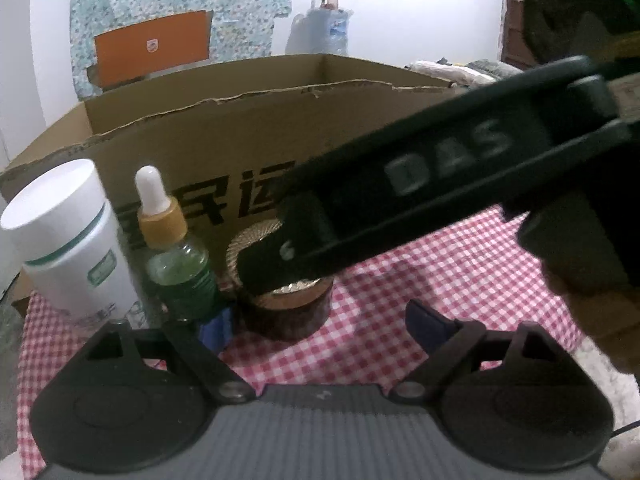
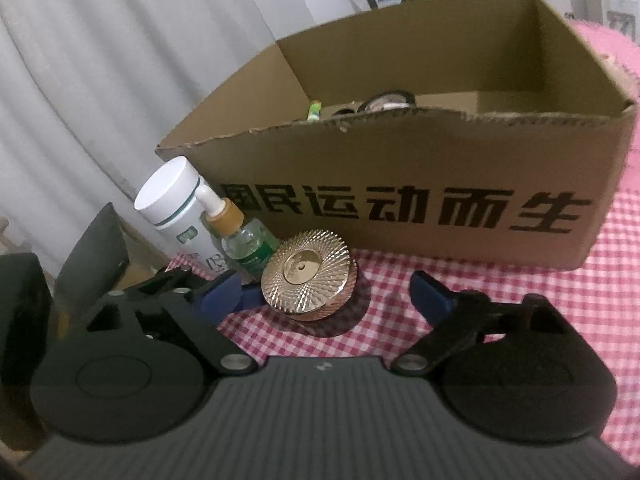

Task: Organize rigid objects
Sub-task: 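Lower the right gripper around the gold-lidded jar and close it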

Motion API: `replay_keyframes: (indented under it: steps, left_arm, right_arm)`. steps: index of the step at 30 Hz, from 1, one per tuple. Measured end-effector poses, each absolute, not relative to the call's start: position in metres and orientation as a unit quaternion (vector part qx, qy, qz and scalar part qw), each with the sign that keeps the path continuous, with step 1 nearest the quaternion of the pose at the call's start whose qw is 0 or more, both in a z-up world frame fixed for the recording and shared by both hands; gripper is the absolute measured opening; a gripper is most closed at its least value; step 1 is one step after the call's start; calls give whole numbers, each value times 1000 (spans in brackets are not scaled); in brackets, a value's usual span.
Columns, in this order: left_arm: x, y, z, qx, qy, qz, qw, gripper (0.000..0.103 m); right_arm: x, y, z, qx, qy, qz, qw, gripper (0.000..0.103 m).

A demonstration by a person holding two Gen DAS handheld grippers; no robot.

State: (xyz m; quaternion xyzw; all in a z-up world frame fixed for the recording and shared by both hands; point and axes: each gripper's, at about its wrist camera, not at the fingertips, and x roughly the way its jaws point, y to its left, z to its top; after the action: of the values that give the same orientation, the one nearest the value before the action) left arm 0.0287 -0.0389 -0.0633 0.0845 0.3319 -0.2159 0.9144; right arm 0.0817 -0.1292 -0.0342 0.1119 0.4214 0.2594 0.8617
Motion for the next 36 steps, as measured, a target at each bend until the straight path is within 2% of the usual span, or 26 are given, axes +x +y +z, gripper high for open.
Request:
replay_keyframes:
  steps: [2,6,19,21,29,36]
  left_arm:
    - [29,-40,-64,85,329,-219,915,91]
    - [29,-45,-66,88,326,-231,912,91]
    - [24,-94,-64,116,317,-309,889,91]
    - [24,-99,-64,124,314,-311,889,91]
    - [28,-104,-63,126,321,-299,890,91]
    - [22,-112,-62,134,320,-290,892,91]
  right_arm:
    - [86,-129,-37,118,429,264,856,73]
    - [90,-130,-41,129,438,268,848,64]
    - [70,-173,-40,155,432,210,863,66]
    - [65,-183,-41,170,430,202,863,68]
    - [44,-214,-34,175,392,181,885,102]
    - [31,-229,-28,171,356,154,906,102]
